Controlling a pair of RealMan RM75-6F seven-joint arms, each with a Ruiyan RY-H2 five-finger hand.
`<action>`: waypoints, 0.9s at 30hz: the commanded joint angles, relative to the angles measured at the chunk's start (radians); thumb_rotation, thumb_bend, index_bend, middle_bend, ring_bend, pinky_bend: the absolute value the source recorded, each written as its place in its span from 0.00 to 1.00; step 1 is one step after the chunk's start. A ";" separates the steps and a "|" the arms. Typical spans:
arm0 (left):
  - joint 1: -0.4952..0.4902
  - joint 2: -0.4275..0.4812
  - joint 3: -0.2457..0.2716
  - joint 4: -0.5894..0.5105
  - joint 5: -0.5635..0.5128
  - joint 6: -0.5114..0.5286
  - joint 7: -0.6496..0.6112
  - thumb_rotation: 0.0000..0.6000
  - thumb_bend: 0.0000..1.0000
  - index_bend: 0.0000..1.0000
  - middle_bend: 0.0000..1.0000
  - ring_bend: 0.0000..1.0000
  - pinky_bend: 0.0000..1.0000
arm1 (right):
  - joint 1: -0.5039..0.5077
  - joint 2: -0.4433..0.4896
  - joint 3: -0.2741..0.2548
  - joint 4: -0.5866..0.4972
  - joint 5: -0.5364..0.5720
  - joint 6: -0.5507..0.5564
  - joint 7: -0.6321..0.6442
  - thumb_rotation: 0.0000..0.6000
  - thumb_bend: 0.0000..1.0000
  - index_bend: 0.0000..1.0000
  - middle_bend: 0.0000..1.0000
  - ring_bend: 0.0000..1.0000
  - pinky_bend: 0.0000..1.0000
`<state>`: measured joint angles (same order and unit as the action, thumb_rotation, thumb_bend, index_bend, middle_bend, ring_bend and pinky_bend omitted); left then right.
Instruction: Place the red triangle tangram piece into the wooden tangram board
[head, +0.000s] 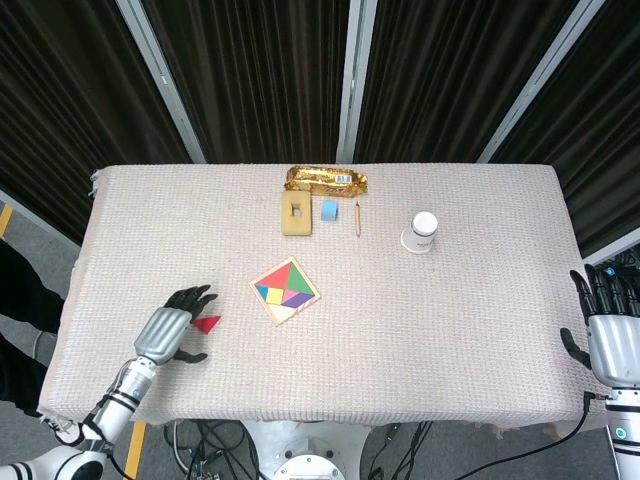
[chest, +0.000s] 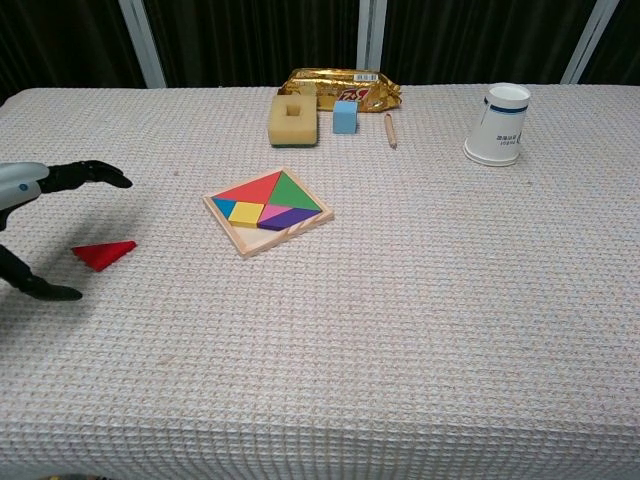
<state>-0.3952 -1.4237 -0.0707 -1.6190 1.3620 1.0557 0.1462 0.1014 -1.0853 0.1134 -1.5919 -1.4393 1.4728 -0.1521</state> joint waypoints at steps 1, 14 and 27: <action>-0.014 -0.004 -0.007 -0.006 -0.013 -0.015 -0.011 1.00 0.01 0.14 0.03 0.00 0.08 | 0.000 0.003 0.002 0.003 0.003 -0.001 0.006 1.00 0.22 0.00 0.00 0.00 0.00; -0.069 -0.018 -0.020 0.026 -0.113 -0.079 0.051 1.00 0.06 0.22 0.03 0.00 0.08 | 0.001 0.009 0.004 -0.004 0.004 0.004 0.005 1.00 0.22 0.00 0.00 0.00 0.00; -0.082 -0.028 -0.019 0.039 -0.179 -0.064 0.123 1.00 0.11 0.29 0.03 0.00 0.08 | 0.005 0.004 -0.001 -0.004 0.015 -0.013 -0.005 1.00 0.24 0.00 0.00 0.00 0.00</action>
<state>-0.4747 -1.4530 -0.0888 -1.5793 1.1874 0.9955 0.2729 0.1058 -1.0814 0.1124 -1.5961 -1.4245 1.4599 -0.1569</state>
